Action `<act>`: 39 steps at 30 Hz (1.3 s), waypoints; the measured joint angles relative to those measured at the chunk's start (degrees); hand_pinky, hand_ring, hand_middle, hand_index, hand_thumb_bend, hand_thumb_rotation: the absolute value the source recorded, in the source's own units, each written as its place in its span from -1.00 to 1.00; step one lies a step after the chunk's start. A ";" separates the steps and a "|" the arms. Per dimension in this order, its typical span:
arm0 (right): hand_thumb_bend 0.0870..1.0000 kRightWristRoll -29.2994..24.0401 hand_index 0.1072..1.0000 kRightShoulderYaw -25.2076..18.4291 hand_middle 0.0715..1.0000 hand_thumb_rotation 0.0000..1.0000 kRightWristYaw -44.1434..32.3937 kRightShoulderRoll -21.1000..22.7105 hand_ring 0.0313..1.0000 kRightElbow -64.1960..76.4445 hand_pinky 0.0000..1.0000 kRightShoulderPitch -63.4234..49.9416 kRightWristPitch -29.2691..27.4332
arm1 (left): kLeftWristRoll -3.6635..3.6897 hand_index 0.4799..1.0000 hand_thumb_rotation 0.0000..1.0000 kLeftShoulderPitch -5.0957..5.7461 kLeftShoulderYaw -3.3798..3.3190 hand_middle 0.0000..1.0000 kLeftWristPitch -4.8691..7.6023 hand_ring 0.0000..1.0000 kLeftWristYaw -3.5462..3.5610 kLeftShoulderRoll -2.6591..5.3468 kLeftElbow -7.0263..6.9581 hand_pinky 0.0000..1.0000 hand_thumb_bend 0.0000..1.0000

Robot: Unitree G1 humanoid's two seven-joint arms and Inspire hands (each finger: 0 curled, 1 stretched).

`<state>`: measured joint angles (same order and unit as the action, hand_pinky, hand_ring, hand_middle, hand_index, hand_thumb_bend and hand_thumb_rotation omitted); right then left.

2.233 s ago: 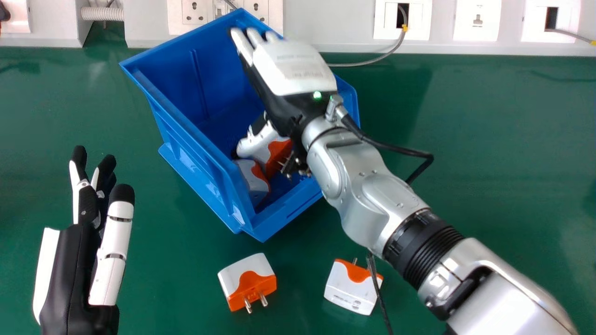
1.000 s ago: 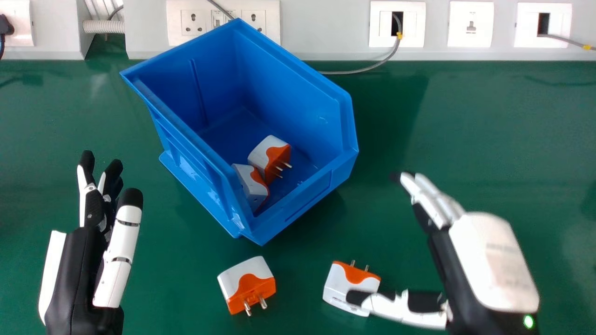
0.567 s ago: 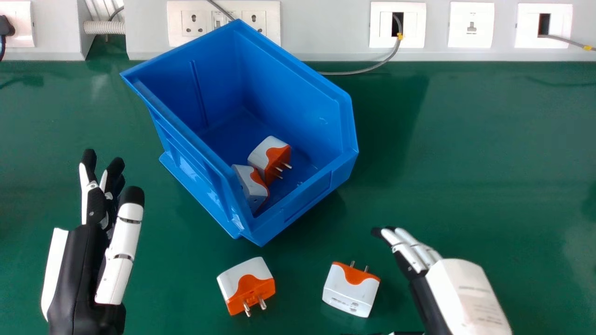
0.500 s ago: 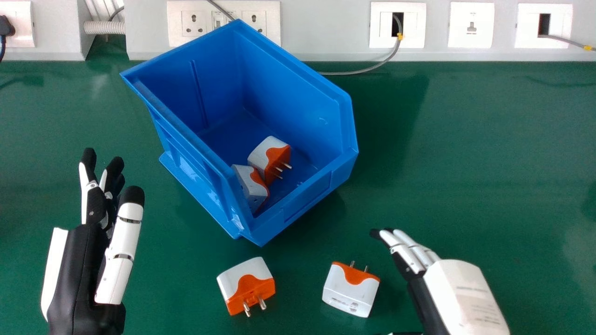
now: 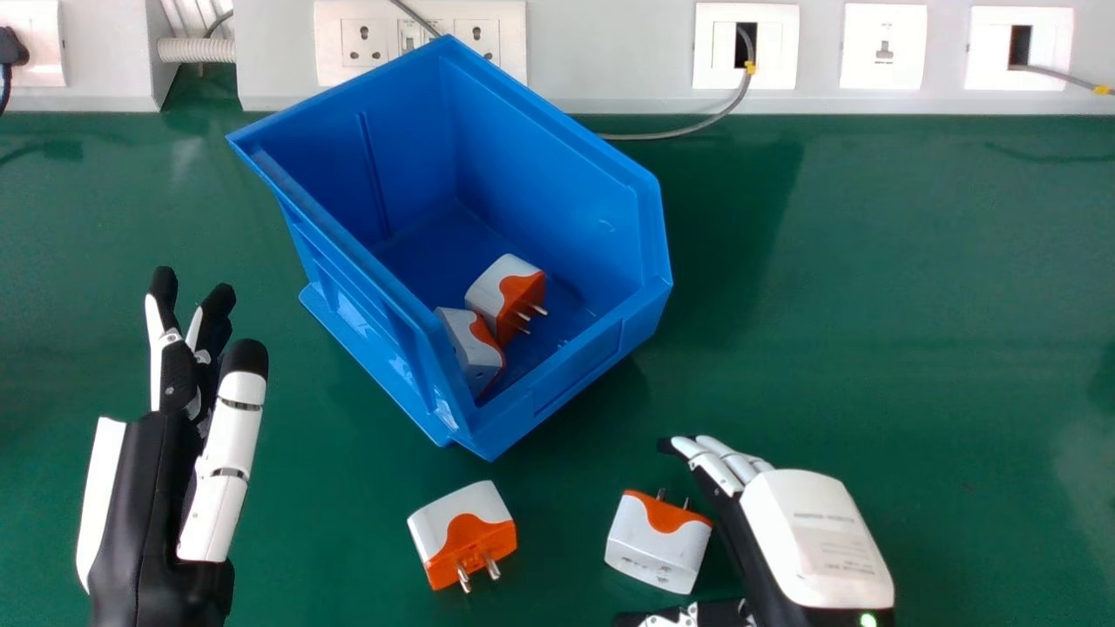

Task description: Pick all objects and put in blue box

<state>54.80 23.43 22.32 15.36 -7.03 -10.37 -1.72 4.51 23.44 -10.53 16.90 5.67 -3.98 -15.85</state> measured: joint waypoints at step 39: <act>-0.07 -4.94 -0.10 2.54 -0.20 -0.99 -4.19 -0.83 -0.49 -3.68 -0.58 8.09 2.77 | 0.40 0.93 0.60 -0.09 -0.54 0.96 -2.54 0.98 -0.56 -0.03 -2.12 1.00 -0.42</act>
<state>49.86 25.97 18.13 14.53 -10.71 -2.28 1.05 4.91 23.35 -11.08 14.35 5.10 -4.02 -17.97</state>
